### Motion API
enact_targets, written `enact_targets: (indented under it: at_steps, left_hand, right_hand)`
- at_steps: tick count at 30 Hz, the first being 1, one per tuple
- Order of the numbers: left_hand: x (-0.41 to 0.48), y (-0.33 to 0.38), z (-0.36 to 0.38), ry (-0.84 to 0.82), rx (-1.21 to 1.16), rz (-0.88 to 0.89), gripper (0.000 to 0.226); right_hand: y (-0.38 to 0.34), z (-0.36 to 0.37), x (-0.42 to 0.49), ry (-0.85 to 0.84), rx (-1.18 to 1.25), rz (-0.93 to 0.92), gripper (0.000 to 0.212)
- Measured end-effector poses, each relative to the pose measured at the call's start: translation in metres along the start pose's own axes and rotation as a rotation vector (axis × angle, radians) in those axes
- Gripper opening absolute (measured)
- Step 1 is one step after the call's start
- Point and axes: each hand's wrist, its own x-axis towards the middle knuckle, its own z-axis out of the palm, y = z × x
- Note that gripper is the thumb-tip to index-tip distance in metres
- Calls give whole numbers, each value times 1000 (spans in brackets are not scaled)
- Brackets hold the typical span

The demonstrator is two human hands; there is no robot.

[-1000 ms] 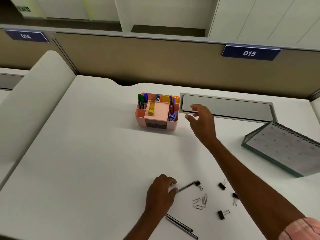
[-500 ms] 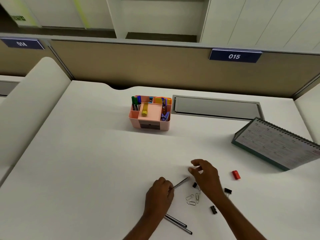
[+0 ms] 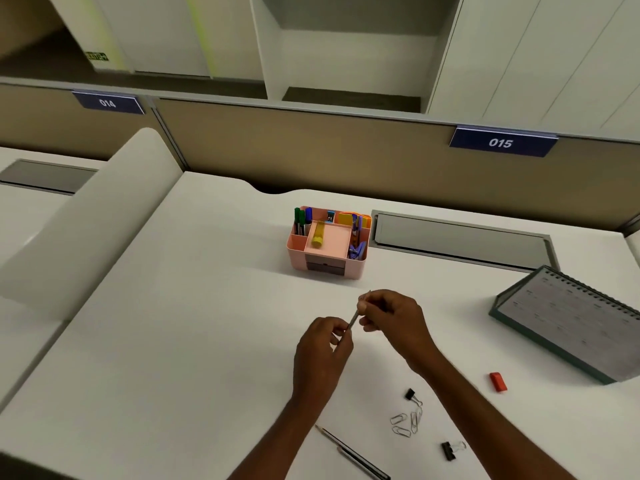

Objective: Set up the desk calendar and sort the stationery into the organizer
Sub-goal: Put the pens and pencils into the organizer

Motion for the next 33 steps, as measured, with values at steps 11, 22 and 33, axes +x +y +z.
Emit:
enact_targets:
  at_steps: [11,22,33]
  left_hand:
    - [108,25,-68,265,-122,171,22]
    - [183,21,-101,415,-114,144,19]
    - [217,-7,-75,360,9,-10,24]
  right_hand:
    - [-100,51,71,-29,-268,-439,13]
    - [-121,70,109,88,-203,-449,25]
    - [-50,39,58,-2,-194,-175,10]
